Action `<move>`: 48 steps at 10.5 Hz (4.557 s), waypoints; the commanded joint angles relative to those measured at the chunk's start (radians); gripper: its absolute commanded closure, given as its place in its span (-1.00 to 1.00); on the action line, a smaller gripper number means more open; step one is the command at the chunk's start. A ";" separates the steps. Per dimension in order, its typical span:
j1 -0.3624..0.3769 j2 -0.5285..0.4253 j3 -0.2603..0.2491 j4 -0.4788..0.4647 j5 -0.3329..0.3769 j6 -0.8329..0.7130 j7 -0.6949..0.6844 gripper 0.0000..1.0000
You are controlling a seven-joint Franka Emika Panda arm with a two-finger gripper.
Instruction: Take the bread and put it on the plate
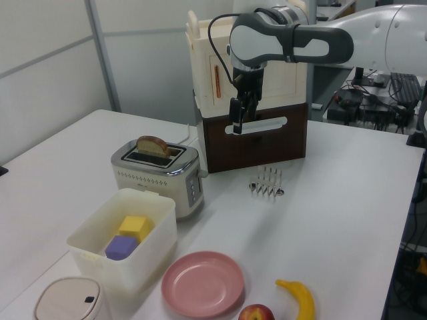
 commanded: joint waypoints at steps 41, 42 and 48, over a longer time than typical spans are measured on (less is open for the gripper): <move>0.093 0.180 0.041 -0.047 0.179 0.795 0.334 -1.00; 0.096 0.201 0.041 -0.047 0.178 0.850 0.330 -1.00; 0.115 0.284 0.053 -0.040 0.161 0.998 0.286 -1.00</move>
